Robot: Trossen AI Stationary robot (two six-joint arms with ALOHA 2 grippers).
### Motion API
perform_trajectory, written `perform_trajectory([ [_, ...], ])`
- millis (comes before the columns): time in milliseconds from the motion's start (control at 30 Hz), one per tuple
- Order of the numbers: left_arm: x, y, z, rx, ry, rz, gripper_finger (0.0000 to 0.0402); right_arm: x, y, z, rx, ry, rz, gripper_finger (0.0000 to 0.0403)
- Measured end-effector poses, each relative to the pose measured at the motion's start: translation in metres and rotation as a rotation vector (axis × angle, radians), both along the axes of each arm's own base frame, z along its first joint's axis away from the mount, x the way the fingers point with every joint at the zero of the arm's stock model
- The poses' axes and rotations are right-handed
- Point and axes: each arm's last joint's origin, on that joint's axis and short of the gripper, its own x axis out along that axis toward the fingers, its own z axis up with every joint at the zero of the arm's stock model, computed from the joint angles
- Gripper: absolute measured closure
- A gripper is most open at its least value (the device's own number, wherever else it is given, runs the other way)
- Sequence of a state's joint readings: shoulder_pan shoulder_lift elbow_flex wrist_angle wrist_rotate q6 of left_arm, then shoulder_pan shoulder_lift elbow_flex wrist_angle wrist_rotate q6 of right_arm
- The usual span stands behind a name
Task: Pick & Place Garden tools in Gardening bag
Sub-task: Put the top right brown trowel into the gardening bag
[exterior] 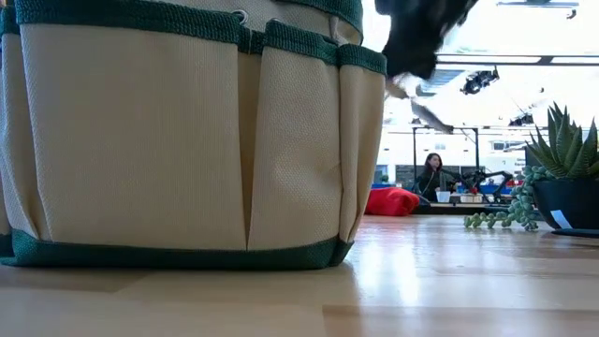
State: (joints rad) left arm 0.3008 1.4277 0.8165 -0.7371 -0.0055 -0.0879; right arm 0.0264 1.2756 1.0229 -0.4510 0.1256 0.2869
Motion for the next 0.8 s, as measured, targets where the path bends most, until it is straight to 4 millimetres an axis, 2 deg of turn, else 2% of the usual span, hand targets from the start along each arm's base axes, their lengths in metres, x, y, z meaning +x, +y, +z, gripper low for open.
perform_trajectory([
  [200, 0.005, 0.002, 0.001, 0.019, -0.055, -0.004, 0.0249, -0.014, 0.041, 0.029, -0.099, -0.196, 0.356, 0.0352],
  [333, 0.007, 0.002, 0.002, 0.026, -0.074, -0.009, 0.0249, -0.026, 0.058, 0.046, -0.188, -0.308, 0.472, 0.0352],
  [433, 0.009, 0.003, 0.003, 0.034, -0.097, -0.011, 0.0249, -0.031, 0.069, 0.050, -0.290, -0.440, 0.505, 0.0352],
  [567, 0.012, 0.004, 0.004, 0.045, -0.132, -0.011, 0.0249, -0.034, 0.077, 0.039, -0.338, -0.592, 0.521, 0.0352],
  [800, 0.013, 0.004, 0.004, 0.047, -0.143, -0.006, 0.0249, -0.044, 0.070, -0.009, -0.249, -0.698, 0.405, 0.0352],
])
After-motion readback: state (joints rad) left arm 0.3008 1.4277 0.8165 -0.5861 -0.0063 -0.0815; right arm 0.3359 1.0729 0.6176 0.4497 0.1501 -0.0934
